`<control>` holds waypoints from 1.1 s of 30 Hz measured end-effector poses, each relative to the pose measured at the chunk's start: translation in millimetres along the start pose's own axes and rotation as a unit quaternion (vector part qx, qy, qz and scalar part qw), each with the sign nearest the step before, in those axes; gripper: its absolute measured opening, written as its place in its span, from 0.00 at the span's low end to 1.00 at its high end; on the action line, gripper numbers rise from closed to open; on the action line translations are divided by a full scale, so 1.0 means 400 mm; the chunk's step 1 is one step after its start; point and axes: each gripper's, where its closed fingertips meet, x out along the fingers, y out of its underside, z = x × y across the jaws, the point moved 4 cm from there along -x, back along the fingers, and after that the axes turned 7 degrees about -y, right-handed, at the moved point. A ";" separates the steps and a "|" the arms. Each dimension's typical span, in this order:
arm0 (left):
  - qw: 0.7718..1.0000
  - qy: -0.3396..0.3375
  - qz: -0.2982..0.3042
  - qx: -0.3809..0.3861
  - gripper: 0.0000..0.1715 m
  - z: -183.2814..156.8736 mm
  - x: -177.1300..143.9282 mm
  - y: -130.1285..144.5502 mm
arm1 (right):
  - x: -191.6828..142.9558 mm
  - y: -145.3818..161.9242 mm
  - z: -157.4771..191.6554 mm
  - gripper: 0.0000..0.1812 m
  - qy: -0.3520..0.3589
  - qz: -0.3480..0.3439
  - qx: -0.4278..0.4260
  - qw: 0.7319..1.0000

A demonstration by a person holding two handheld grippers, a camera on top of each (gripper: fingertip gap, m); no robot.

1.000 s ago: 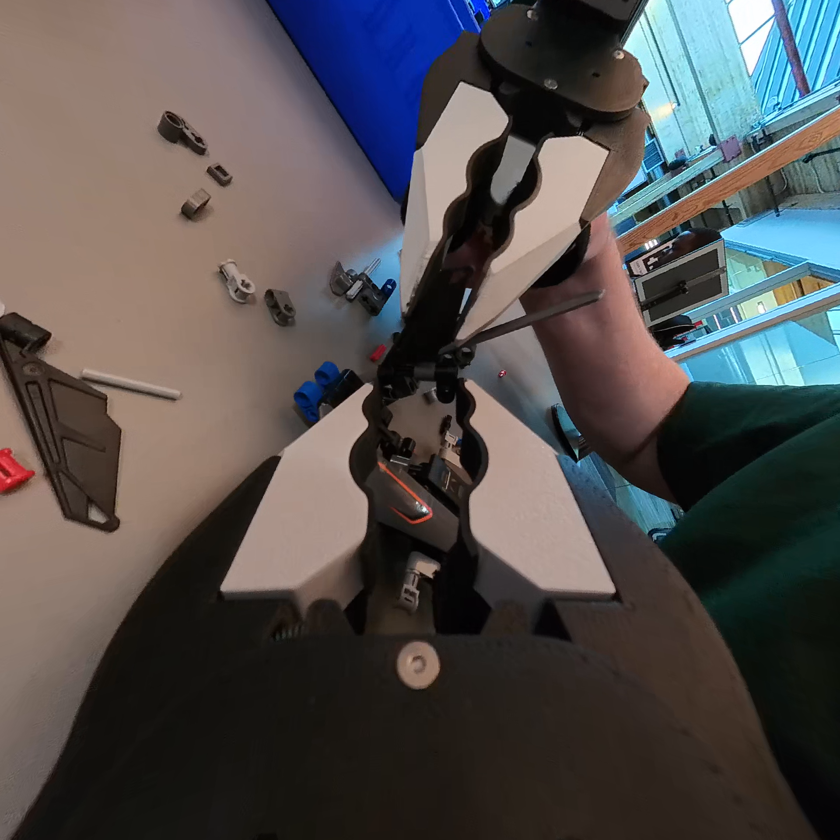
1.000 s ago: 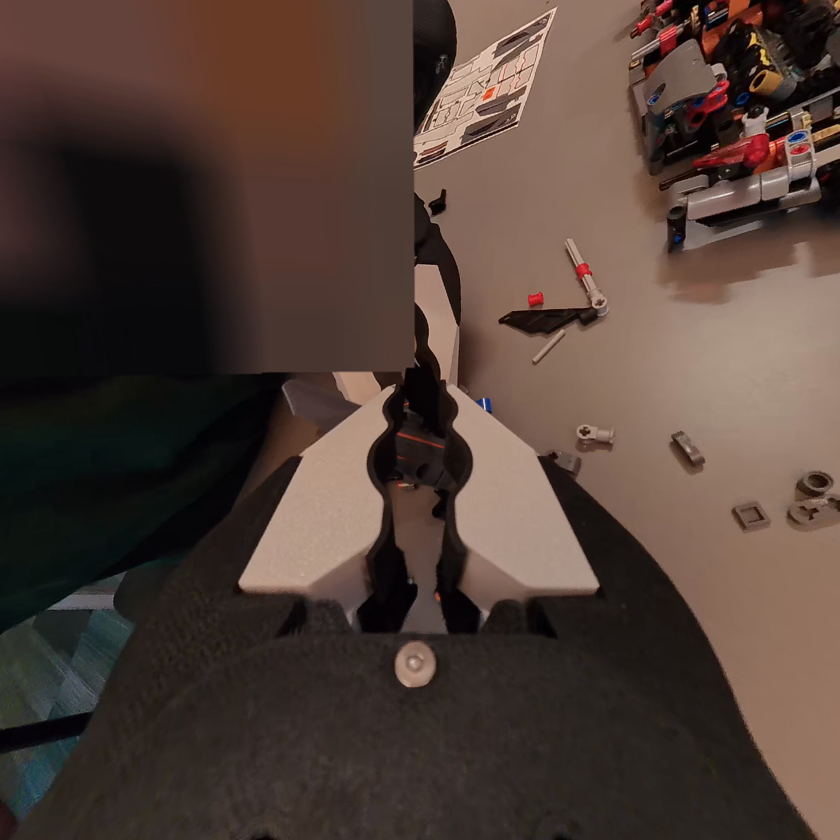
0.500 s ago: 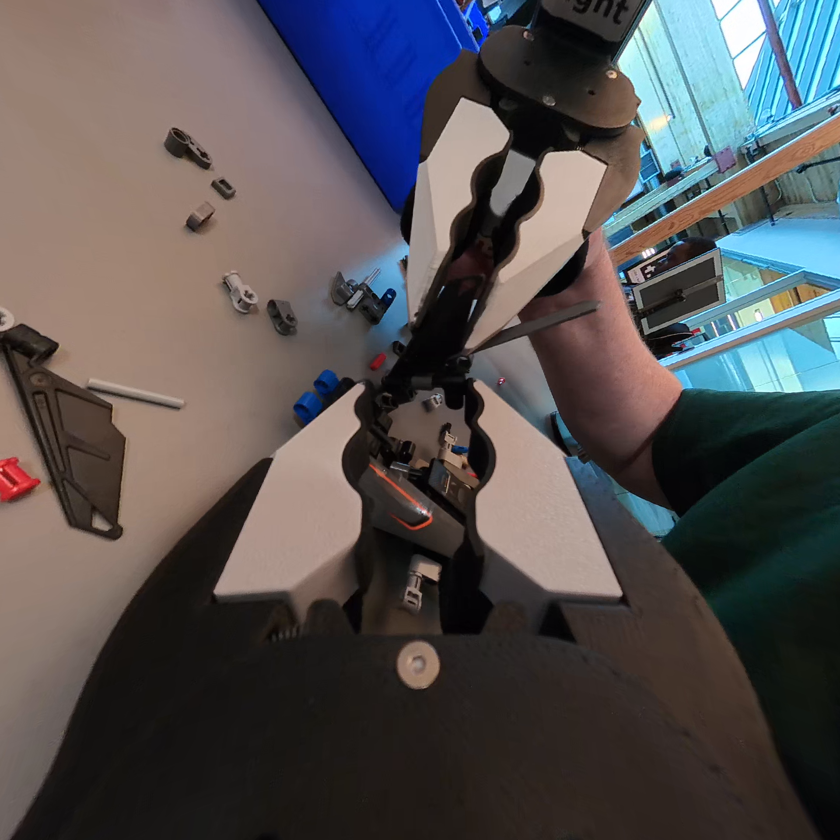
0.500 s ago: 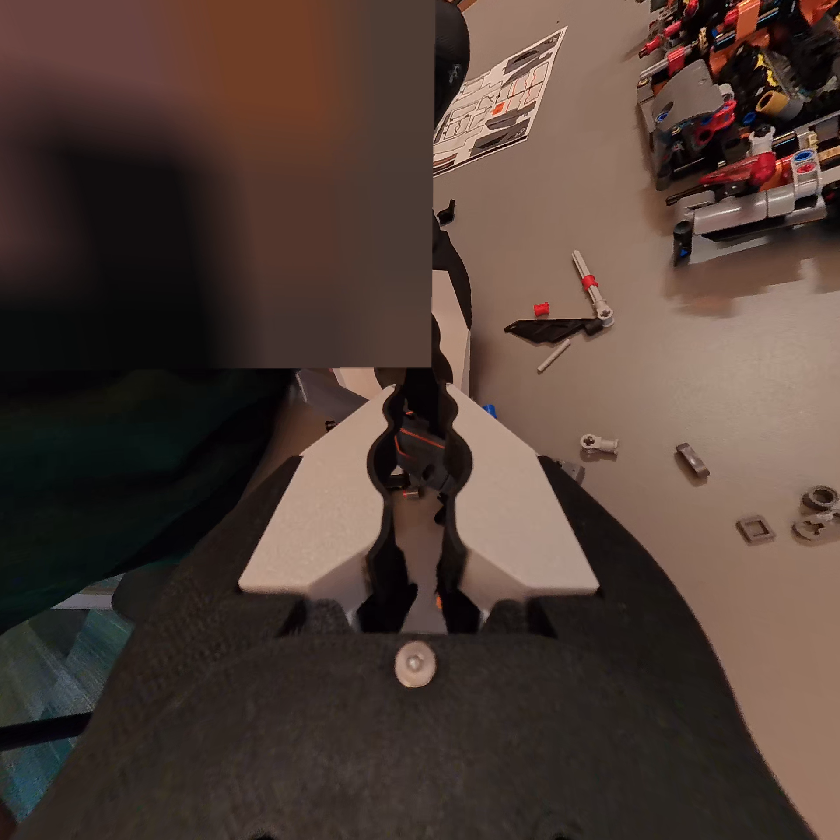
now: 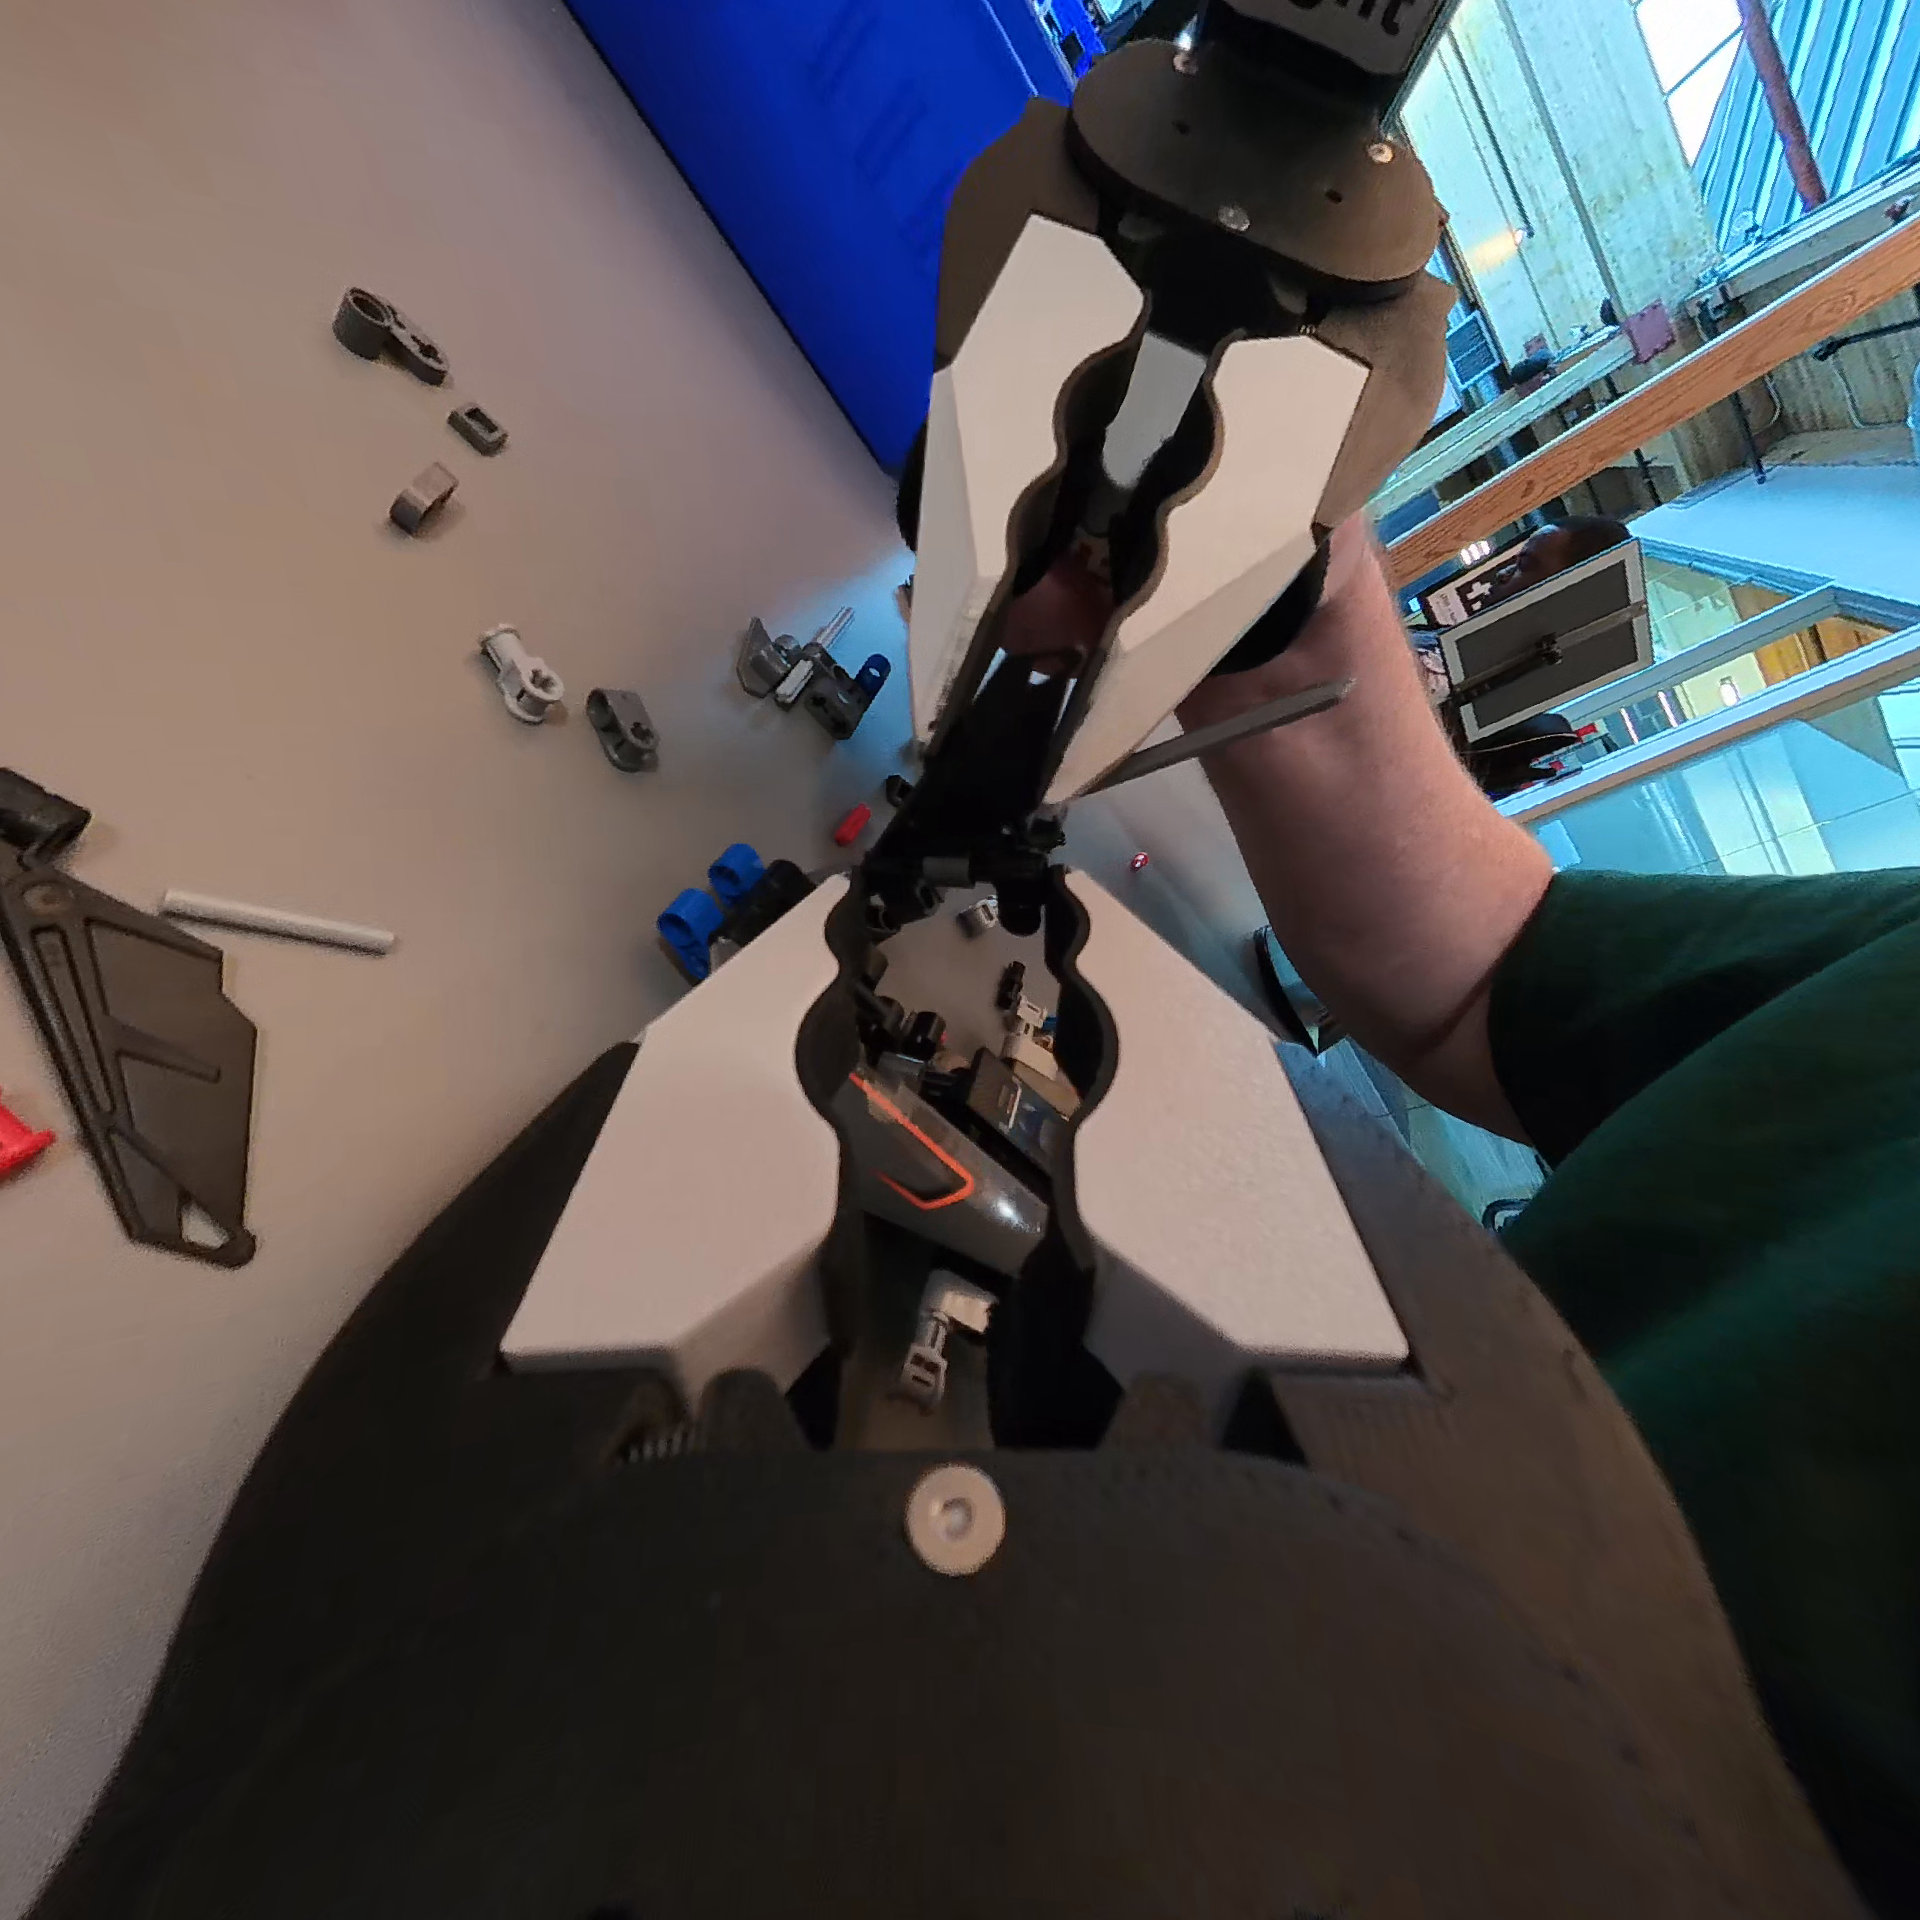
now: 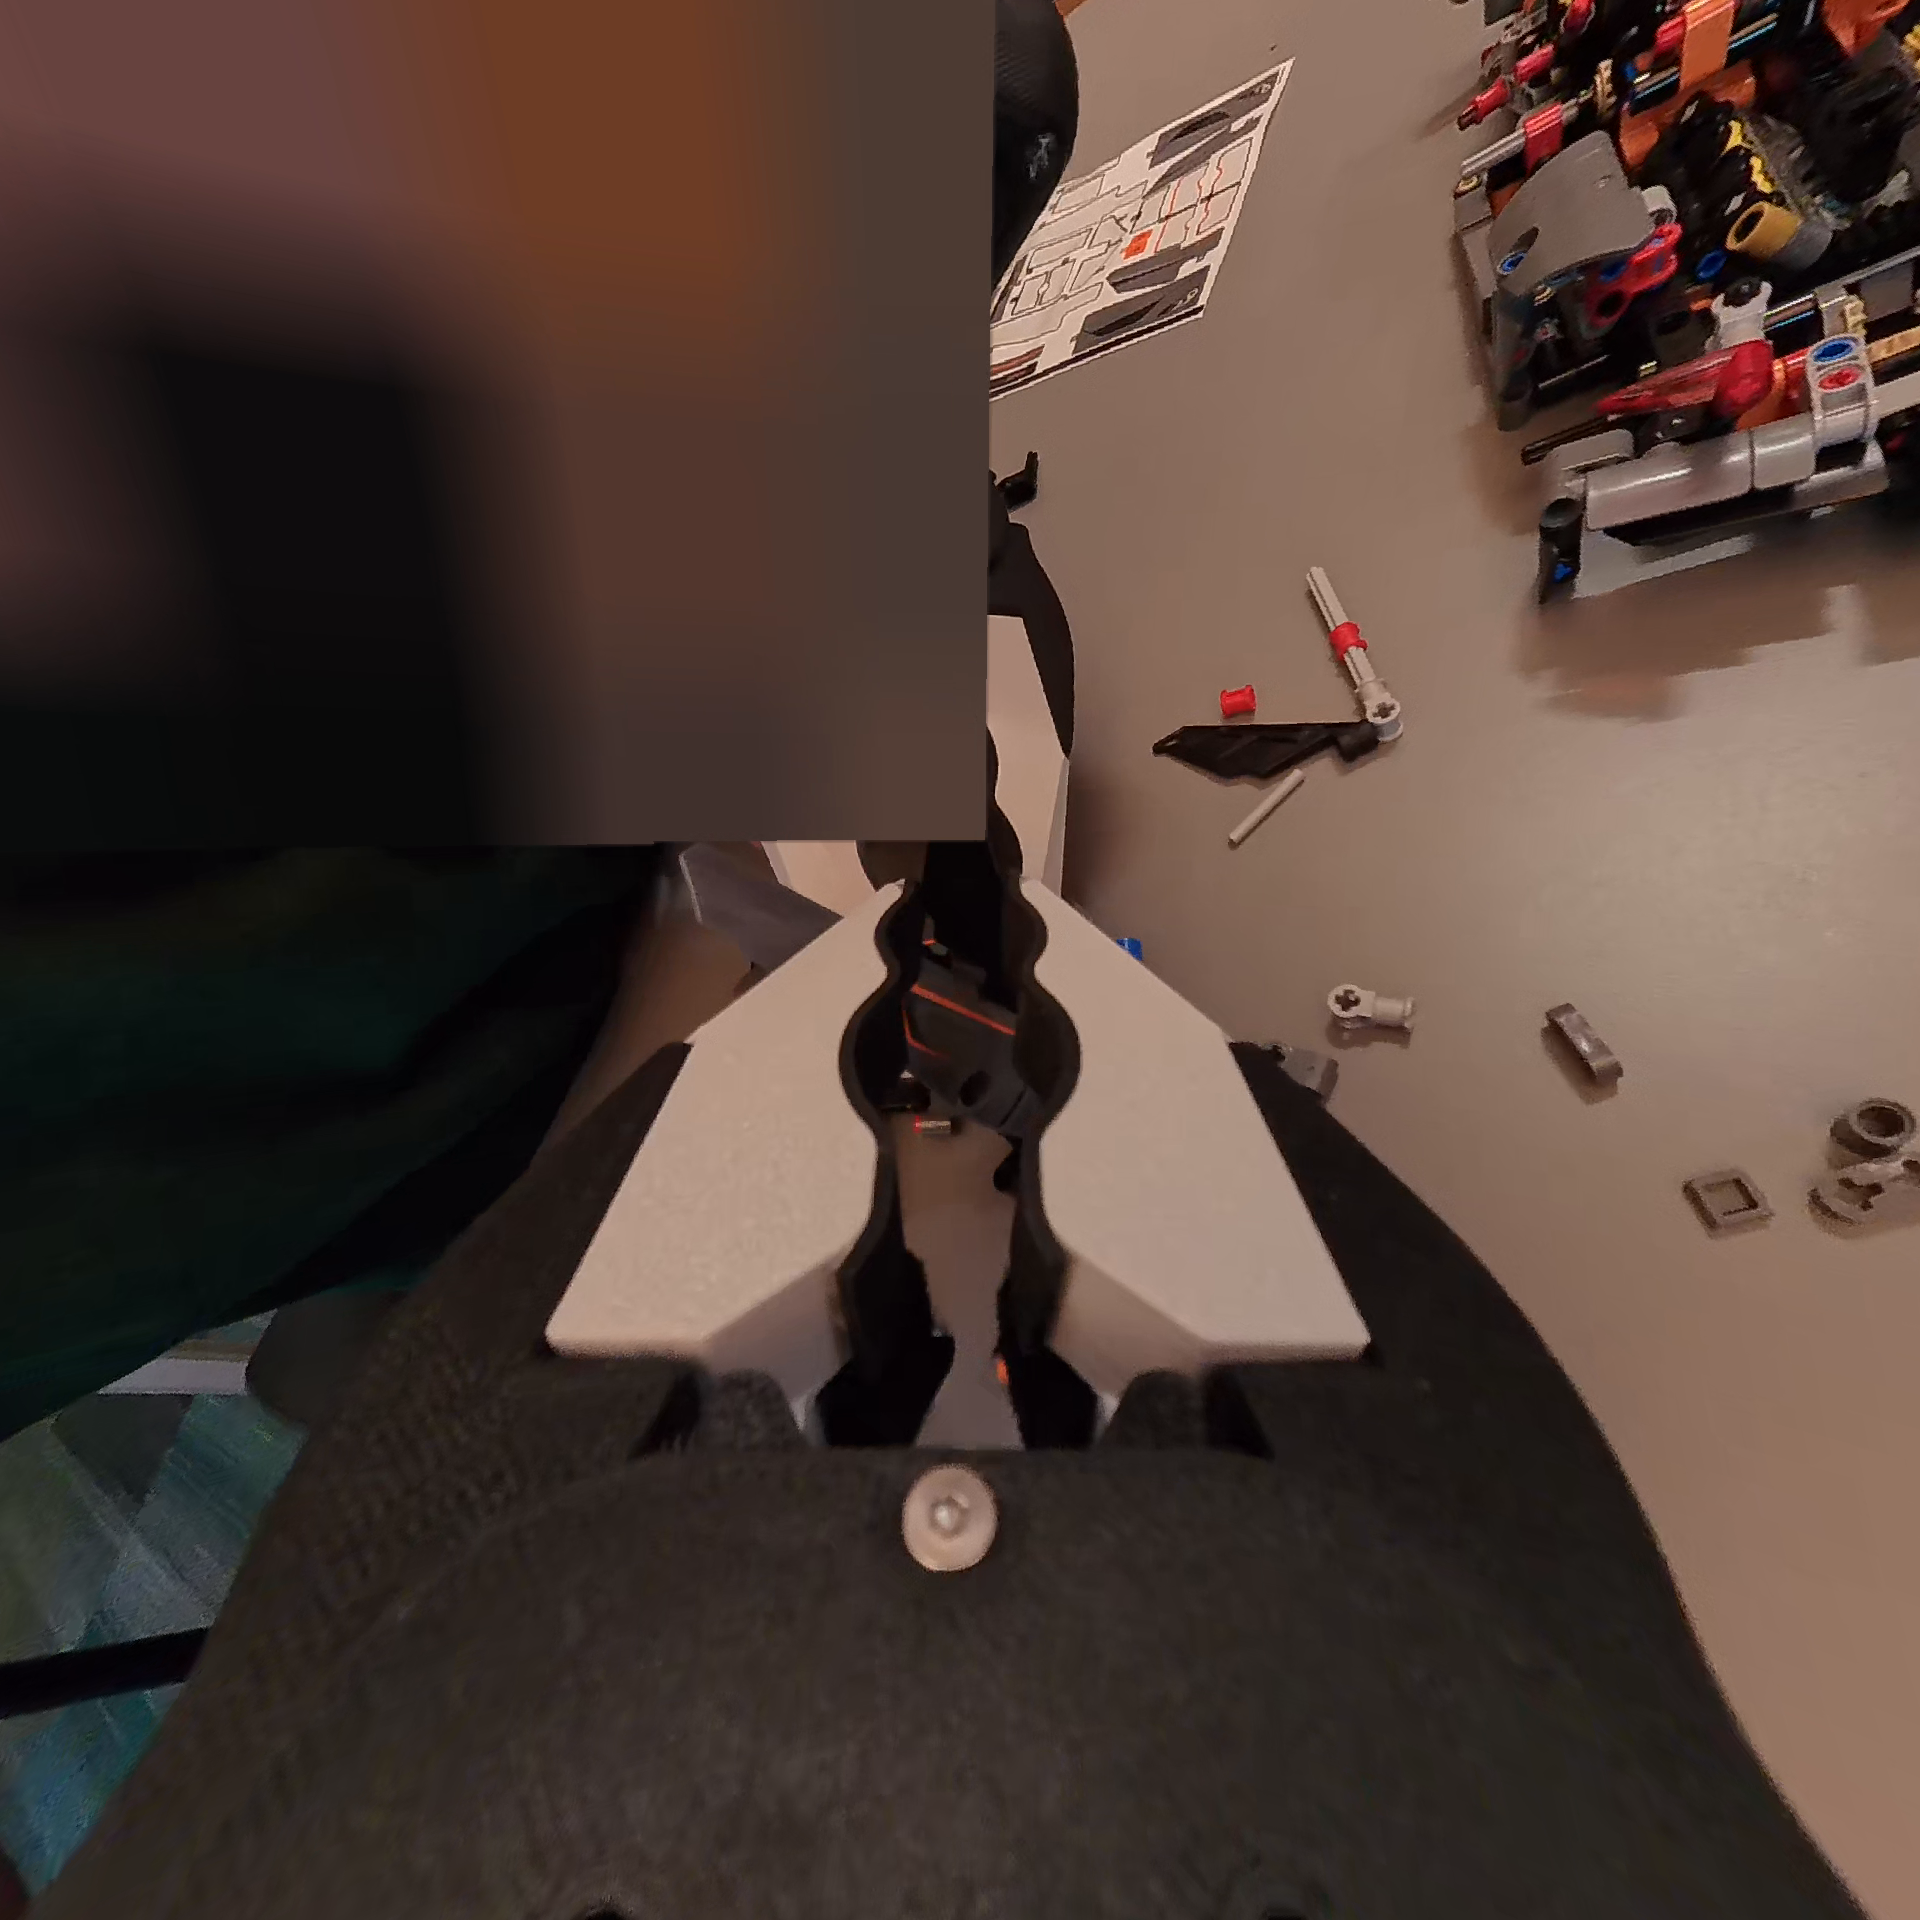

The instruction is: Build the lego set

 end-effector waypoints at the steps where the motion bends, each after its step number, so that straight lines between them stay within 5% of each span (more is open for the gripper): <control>1: 1.000 0.001 0.000 0.002 0.18 -0.001 0.000 0.000 | 0.000 0.000 0.002 0.06 0.000 0.000 -0.001 1.000; 23: 0.998 -0.012 0.008 0.065 0.16 -0.020 0.009 0.011 | -0.029 0.018 0.016 0.06 0.008 -0.050 0.004 0.999; 24: 0.998 -0.008 0.003 0.066 0.04 -0.022 0.004 0.007 | -0.032 0.017 0.016 0.06 0.012 -0.054 0.001 0.998; 33: 0.998 -0.006 -0.008 0.064 0.10 -0.022 0.006 0.001 | -0.031 0.020 -0.002 0.07 0.023 -0.058 -0.001 0.998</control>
